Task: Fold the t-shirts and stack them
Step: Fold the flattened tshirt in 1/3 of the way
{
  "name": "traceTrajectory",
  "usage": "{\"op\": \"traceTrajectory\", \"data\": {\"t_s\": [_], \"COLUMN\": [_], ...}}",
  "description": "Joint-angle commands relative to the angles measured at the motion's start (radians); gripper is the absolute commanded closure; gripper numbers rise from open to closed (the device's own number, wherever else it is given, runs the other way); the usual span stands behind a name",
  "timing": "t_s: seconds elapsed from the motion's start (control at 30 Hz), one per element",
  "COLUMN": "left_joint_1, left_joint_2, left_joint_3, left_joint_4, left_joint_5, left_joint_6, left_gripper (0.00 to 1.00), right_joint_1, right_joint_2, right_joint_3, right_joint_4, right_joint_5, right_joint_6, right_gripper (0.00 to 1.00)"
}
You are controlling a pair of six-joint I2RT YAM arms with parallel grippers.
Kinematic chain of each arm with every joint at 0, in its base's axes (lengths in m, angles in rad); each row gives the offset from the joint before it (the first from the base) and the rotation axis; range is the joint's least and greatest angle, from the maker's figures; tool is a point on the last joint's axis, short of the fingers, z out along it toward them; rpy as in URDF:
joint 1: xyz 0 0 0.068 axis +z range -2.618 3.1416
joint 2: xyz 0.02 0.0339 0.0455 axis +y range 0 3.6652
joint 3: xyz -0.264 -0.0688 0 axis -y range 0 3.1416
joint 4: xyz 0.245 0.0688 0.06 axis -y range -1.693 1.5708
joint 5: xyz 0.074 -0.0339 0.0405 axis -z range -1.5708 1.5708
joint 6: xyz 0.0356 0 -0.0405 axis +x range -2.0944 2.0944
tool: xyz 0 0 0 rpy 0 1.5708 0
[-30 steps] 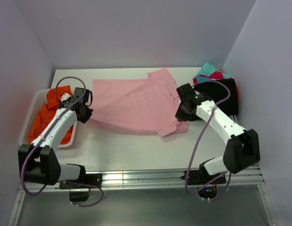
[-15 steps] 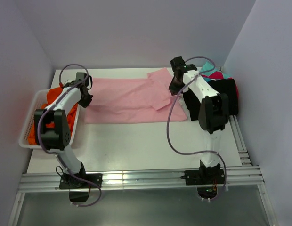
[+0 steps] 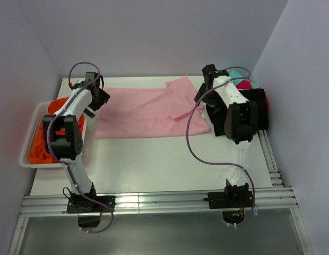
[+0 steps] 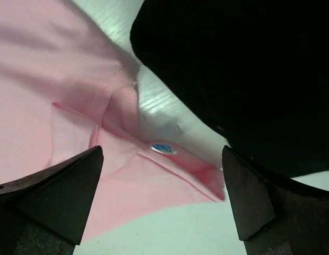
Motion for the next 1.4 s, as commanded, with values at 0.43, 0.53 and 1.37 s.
{"op": "traceTrajectory", "data": {"t_s": [0.43, 0.53, 1.37], "left_joint_1": [0.036, 0.036, 0.036], "left_joint_2": [-0.332, -0.372, -0.593], "left_joint_3": [-0.295, -0.323, -0.502], "left_joint_4": [0.031, 0.042, -0.003], "left_joint_5": [0.023, 0.041, 0.033], "left_joint_6": [0.007, 0.013, 0.076], "left_gripper": [0.14, 0.16, 0.18], "right_joint_1": [0.052, 0.092, 0.113], "right_joint_2": [-0.339, -0.267, 0.071], "right_joint_3": [-0.224, -0.224, 0.009], "right_joint_4": [0.091, 0.082, 0.065], "right_joint_5": [-0.106, -0.100, -0.102], "right_joint_6": [0.008, 0.002, 0.059], "right_gripper": [1.00, 1.00, 1.00]}}
